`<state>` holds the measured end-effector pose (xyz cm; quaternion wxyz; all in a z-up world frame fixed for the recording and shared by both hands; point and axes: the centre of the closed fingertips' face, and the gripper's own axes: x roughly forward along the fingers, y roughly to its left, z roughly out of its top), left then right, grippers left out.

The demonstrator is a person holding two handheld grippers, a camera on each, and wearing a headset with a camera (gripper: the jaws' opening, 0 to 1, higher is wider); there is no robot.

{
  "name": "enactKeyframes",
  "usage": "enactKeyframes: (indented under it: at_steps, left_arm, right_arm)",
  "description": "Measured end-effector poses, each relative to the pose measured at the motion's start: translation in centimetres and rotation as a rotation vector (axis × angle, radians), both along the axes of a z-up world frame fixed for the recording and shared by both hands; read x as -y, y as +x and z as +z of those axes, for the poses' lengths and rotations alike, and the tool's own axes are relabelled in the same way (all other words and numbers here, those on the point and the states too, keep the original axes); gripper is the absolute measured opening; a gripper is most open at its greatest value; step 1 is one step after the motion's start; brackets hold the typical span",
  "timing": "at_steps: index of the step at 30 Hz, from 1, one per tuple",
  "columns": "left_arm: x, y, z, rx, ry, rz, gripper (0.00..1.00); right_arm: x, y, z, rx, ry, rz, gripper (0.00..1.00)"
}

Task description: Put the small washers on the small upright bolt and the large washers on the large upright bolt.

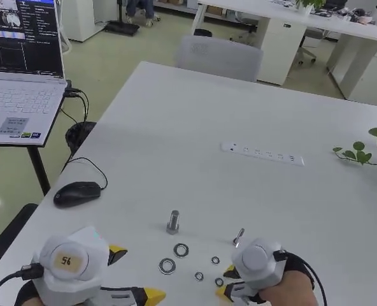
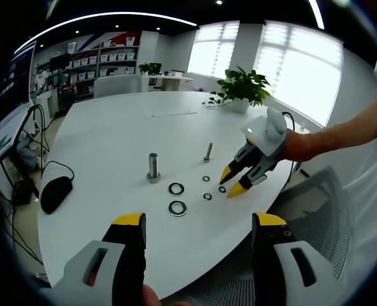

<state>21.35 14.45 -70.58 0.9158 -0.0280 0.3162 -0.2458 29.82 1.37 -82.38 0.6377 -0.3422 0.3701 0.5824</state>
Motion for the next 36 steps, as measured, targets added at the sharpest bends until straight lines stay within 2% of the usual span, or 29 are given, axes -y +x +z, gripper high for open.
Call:
enactKeyframes:
  at_steps: [5, 11, 17, 20, 29, 36]
  left_arm:
    - [0.6, 0.2, 0.2, 0.005, -0.005, -0.009, 0.67]
    - [0.6, 0.2, 0.2, 0.004, -0.002, -0.014, 0.67]
    - [0.1, 0.2, 0.3, 0.006, 0.001, -0.003, 0.67]
    - [-0.1, 0.1, 0.3, 0.005, 0.003, 0.002, 0.66]
    - [-0.5, -0.2, 0.1, 0.0, 0.004, 0.012, 0.66]
    - [-0.5, -0.3, 0.2, 0.0, 0.001, 0.014, 0.66]
  right_arm:
    - [-0.4, 0.0, -0.1, 0.011, 0.01, -0.005, 0.15]
    - [-0.4, -0.1, -0.1, 0.009, -0.003, 0.002, 0.15]
    - [-0.4, 0.0, -0.1, 0.017, 0.01, -0.044, 0.14]
    - [-0.3, 0.1, -0.1, 0.006, 0.016, -0.066, 0.14]
    - [0.2, 0.2, 0.0, 0.003, 0.015, -0.086, 0.14]
    - [0.8, 0.4, 0.4, -0.013, 0.045, -0.122, 0.14]
